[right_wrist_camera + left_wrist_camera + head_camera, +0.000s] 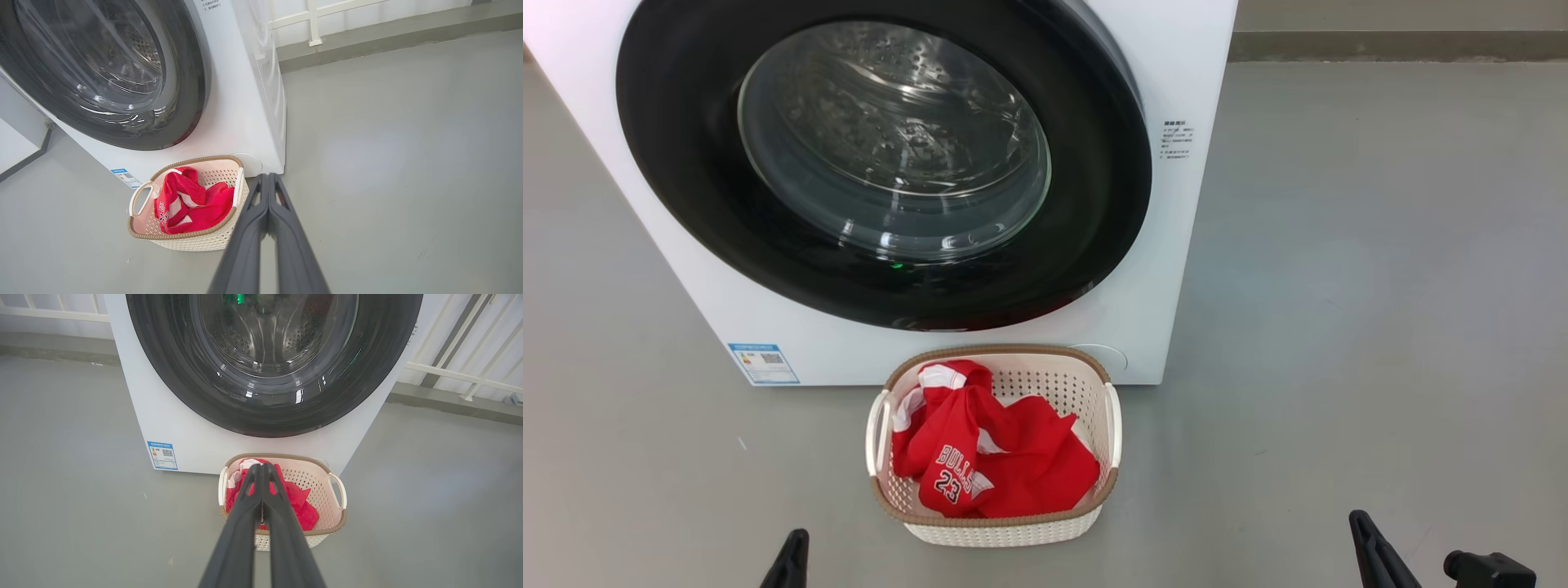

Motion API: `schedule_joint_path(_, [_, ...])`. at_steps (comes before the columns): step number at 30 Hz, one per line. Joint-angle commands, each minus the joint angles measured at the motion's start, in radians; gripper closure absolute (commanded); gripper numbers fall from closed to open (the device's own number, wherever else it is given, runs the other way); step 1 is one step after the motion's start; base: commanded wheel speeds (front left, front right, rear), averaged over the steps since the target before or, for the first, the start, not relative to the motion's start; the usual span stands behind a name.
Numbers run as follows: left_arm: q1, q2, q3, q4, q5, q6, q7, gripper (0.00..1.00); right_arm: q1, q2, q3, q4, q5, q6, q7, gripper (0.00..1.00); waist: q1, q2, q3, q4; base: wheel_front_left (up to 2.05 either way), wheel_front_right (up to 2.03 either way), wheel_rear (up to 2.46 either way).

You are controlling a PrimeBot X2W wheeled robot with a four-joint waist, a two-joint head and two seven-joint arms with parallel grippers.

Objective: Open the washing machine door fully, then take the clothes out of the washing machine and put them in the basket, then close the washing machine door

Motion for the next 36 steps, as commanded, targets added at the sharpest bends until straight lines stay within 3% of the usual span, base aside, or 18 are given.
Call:
schedule_joint_path(1, [-0.020, 0.010, 0.012, -0.025, -0.034, -0.001, 0.007, 1.00, -0.015, -0.008, -0.008, -0.027, 0.031, 0.000, 0.008, 1.00, 0.0009, 0.0000, 0.000, -0.001, 0.00, 0.00, 0.00])
schedule_joint_path(36, [-0.066, -0.009, 0.045, -0.034, -0.404, -0.003, 0.103, 1.00, -0.079, -0.006, -0.032, -0.058, 0.369, -0.001, 0.108, 1.00, -0.0003, 0.0000, 0.002, -0.021, 0.00, 0.00, 0.00])
